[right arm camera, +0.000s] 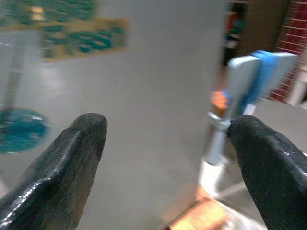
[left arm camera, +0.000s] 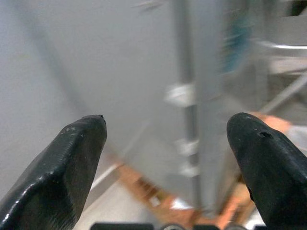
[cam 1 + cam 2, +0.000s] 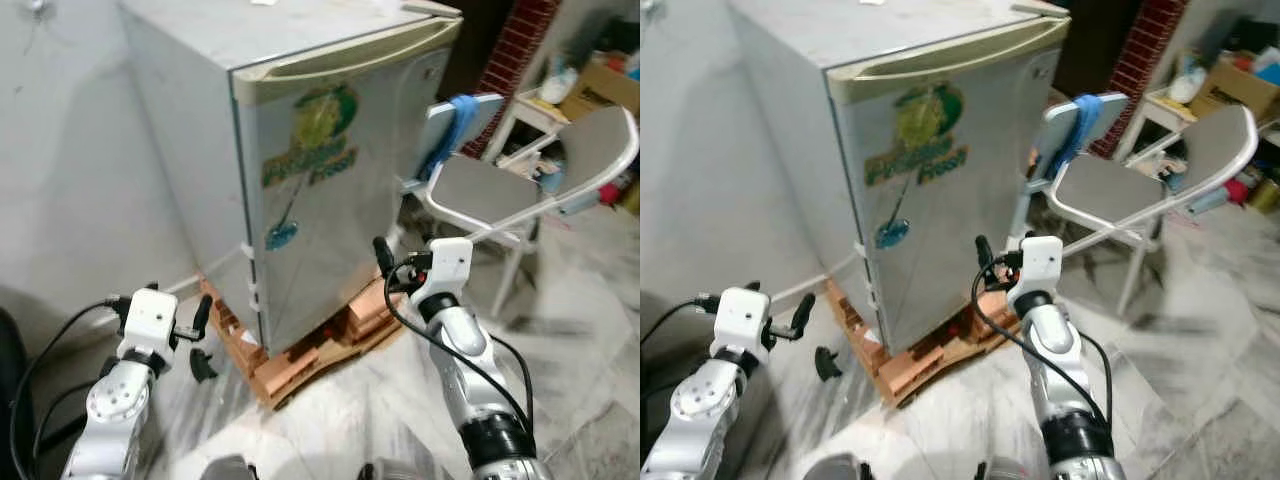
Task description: Restocking fridge
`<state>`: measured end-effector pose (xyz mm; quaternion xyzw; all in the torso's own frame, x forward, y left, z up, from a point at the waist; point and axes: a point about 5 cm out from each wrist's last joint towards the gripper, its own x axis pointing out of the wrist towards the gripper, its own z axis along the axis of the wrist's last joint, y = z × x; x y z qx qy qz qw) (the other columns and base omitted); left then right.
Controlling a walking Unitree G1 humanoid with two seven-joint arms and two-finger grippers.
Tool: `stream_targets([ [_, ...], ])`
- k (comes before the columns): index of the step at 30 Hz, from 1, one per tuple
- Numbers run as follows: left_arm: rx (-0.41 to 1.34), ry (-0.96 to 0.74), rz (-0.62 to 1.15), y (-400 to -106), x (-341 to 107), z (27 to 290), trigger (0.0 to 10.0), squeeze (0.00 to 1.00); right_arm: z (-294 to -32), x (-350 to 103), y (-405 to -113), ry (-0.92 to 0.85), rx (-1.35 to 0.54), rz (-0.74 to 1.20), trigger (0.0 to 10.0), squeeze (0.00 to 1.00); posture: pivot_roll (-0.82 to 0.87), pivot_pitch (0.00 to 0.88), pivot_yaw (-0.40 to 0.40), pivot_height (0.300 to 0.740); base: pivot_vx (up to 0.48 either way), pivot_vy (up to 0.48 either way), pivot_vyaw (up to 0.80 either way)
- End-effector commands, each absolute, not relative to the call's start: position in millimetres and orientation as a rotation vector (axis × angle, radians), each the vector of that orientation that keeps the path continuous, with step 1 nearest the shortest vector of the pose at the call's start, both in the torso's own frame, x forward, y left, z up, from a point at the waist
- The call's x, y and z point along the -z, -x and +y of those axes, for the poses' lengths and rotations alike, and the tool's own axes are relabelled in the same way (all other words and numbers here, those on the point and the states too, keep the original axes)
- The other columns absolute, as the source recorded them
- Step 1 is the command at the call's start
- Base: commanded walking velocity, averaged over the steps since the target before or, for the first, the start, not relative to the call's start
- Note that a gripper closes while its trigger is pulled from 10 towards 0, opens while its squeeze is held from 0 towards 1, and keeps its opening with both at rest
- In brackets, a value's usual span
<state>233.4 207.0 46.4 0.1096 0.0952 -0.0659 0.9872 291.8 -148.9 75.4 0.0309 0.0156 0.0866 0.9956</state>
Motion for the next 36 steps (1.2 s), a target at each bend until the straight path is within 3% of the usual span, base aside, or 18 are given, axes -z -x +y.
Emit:
stream_targets([
  [1,0.148,-0.211,0.179,-236.6,-47.2,201.1,10.0,0.00,-158.3,-77.1,-291.6,-0.056,-0.146,0.027,10.0,0.00,0.09,0.002,-0.038,0.740,0.000,0.480,-0.80],
  [6,0.146,-0.204,0.180,-236.9,-46.7,201.7,10.0,0.00,-157.2,-76.6,-291.0,-0.056,-0.148,0.027,10.0,0.00,0.09,0.002,-0.038,0.740,0.000,0.480,-0.80],
  [25,0.172,-0.182,0.180,-230.7,-43.9,197.2,10.0,0.00,-155.0,-75.7,-291.8,-0.049,-0.156,0.029,10.0,0.00,0.10,0.004,-0.039,0.740,0.000,0.474,0.00],
  [30,0.185,-0.209,0.170,-231.4,-45.6,198.1,10.0,0.00,-155.3,-75.3,-292.3,-0.046,-0.153,0.034,10.0,0.00,0.10,0.006,-0.040,0.740,0.000,0.000,0.00],
  [36,0.215,-0.182,0.131,-235.8,-52.9,197.9,10.0,0.00,-156.4,-76.4,-292.6,-0.027,-0.153,0.037,10.0,0.00,0.10,0.018,-0.046,0.740,0.000,0.000,-0.74],
])
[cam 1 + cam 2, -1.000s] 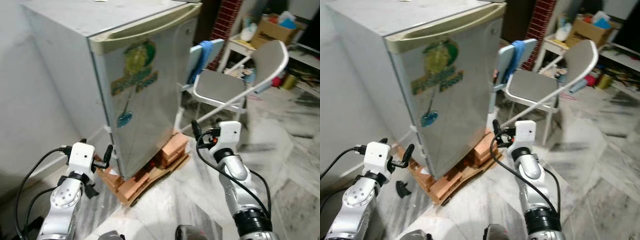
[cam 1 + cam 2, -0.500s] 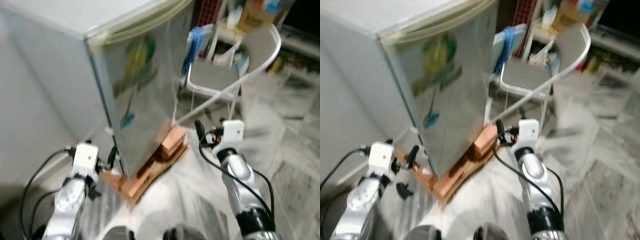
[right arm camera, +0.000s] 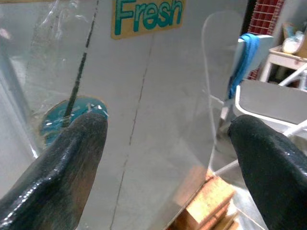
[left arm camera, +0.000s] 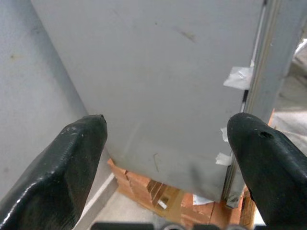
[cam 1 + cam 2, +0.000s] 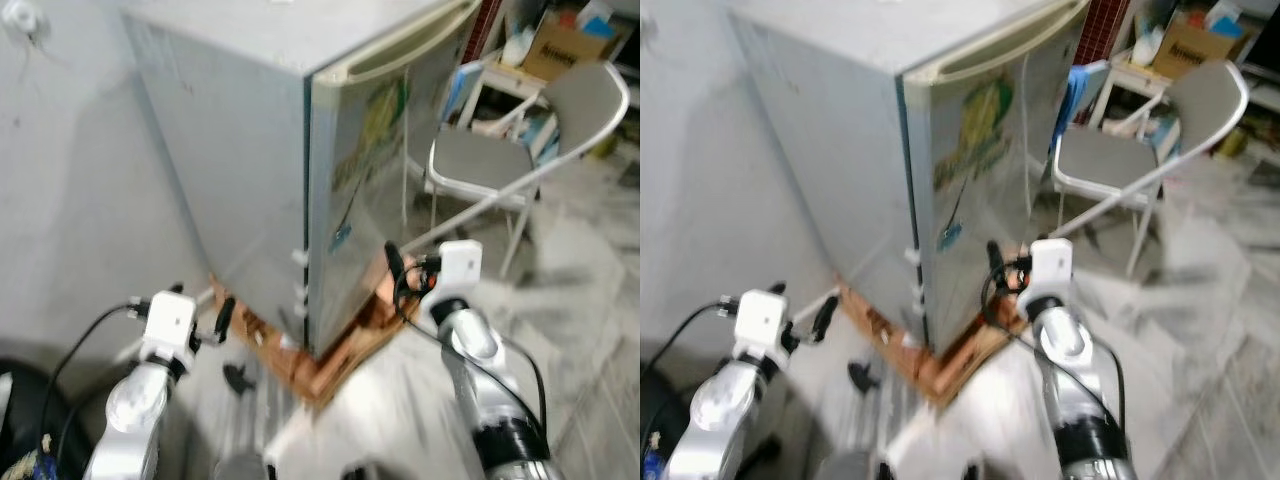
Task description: Restocking fridge
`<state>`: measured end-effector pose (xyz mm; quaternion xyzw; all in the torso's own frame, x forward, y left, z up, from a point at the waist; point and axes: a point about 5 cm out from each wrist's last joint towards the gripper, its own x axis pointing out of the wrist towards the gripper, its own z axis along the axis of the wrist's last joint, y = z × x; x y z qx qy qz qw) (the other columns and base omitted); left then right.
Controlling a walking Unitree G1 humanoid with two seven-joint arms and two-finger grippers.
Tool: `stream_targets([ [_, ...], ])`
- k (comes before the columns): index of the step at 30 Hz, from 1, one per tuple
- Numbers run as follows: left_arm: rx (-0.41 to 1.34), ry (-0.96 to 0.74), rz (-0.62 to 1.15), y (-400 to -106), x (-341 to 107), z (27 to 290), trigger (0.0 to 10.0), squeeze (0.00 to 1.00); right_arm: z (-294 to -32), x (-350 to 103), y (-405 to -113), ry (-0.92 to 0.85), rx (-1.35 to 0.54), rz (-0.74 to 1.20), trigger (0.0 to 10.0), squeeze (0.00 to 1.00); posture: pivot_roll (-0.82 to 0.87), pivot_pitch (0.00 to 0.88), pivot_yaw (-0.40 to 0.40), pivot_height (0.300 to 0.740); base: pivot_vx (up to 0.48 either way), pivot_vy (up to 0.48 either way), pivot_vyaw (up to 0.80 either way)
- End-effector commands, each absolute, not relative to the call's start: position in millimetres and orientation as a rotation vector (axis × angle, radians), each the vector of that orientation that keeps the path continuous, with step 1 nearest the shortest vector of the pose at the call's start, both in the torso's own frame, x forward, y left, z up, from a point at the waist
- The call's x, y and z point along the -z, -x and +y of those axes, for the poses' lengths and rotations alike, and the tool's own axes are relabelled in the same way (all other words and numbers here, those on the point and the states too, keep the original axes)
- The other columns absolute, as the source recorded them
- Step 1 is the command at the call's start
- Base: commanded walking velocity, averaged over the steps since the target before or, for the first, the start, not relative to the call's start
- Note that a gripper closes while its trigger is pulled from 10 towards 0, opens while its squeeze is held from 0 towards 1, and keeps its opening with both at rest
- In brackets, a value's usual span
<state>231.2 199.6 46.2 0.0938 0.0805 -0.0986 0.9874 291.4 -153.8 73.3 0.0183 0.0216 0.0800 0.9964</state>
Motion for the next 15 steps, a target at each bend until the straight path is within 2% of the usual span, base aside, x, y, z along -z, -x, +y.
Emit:
stream_targets([
  [1,0.214,-0.184,0.128,-236.6,-53.8,198.4,10.0,0.00,-156.9,-76.0,-292.1,-0.025,-0.153,0.040,10.0,0.00,0.10,0.021,-0.049,0.740,0.000,0.000,-0.80],
  [15,0.217,-0.149,0.063,-256.9,-68.4,194.7,10.0,0.00,-155.8,-60.6,-273.4,0.006,-0.209,0.131,10.0,0.00,0.08,0.035,-0.062,0.740,0.000,0.000,-0.77],
])
